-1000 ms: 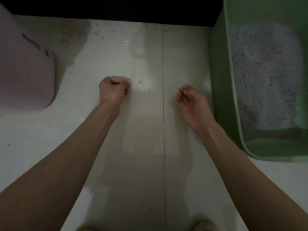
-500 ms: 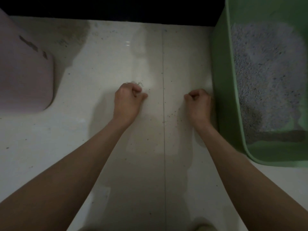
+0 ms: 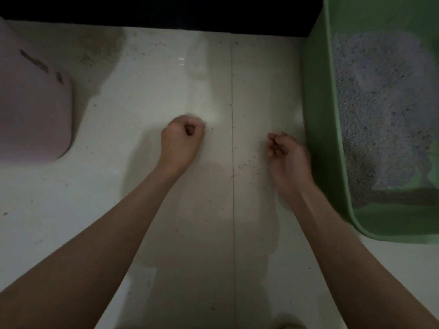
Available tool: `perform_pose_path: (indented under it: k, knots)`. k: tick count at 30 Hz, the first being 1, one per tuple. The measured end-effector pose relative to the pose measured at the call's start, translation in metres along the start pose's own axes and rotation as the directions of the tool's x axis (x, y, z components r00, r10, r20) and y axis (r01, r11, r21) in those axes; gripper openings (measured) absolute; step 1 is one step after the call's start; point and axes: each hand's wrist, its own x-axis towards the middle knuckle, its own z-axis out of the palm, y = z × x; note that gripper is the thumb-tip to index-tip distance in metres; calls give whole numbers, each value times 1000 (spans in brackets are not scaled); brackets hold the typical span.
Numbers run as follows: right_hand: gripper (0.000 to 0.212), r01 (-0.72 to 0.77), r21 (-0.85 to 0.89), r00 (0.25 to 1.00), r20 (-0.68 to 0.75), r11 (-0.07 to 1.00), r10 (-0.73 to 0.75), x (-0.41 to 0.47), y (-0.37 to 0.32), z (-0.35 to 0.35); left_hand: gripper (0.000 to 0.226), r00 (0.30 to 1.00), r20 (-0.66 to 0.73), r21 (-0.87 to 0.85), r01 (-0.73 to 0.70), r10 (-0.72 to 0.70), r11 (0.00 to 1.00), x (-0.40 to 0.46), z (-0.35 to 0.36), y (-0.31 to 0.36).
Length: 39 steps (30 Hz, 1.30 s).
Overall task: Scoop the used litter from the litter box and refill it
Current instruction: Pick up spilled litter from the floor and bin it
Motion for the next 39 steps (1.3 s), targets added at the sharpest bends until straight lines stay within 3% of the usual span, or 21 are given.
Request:
perform_pose_path:
  k: [2,3,5,7,9,13,16,19,24,26,27,28,30,31,32,34,35,36,38,39]
  knots:
    - [24,56,-71,998,-38,996,-59,5,-4,0,22,987,-4,-291,155,-163,944,4,-2,4]
    - [22,108,-221,990,-64,969,-125,8,-5,0,23,973,6,-424,213,-233,880,7,-4,5]
    - [17,194,-588,955,-70,785,-288,15,-4,-2,22,953,42,-593,265,-300,760,12,-7,7]
    - [21,241,-769,906,-40,592,-421,22,-2,-5,26,954,77,-612,275,-290,741,13,-8,8]
    - [23,259,-821,880,-16,509,-474,28,1,-7,26,964,88,-517,260,-251,816,11,-5,9]
    - [26,248,-852,881,0,462,-474,36,3,-2,5,994,75,-84,83,-77,993,6,6,13]
    - [18,266,-861,874,26,433,-485,35,4,0,14,997,59,108,-52,45,993,4,14,10]
    - [16,294,-865,872,68,406,-486,33,2,2,12,995,40,201,-95,89,975,4,19,8]
    - [20,291,-930,887,175,224,-426,30,0,5,12,993,43,264,-116,108,958,4,21,10]
    - [19,329,-909,885,203,255,-420,26,-2,7,13,991,94,310,-120,96,943,7,24,9]
    - [18,338,-878,894,186,340,-407,23,-3,10,13,990,108,307,-124,95,944,8,24,9]
    - [15,326,-808,921,154,491,-358,20,-4,13,12,990,106,269,-120,94,956,8,22,9]
    - [11,173,-481,983,144,859,-117,16,-10,24,10,997,70,85,-37,31,996,6,15,12]
    - [13,58,-292,981,192,955,-1,16,-13,28,14,997,67,-52,43,-40,998,5,10,12]
    - [17,-27,-177,968,241,984,70,17,-16,32,18,990,83,-204,132,-117,970,3,4,12]
    - [22,-4,-234,963,262,972,67,24,-20,37,18,962,133,-424,271,-236,864,1,-5,10]
    - [21,100,-371,968,250,923,-4,28,-20,39,17,951,152,-470,311,-271,826,0,-9,9]
    - [18,222,-547,964,250,807,-96,32,-19,40,17,940,174,-492,340,-292,802,-1,-12,7]
    - [5,374,-790,927,299,487,-226,41,-15,43,19,924,222,-498,383,-312,778,-5,-15,6]
    - [9,400,-840,911,320,366,-260,46,-12,45,21,917,236,-481,398,-322,781,-9,-15,5]
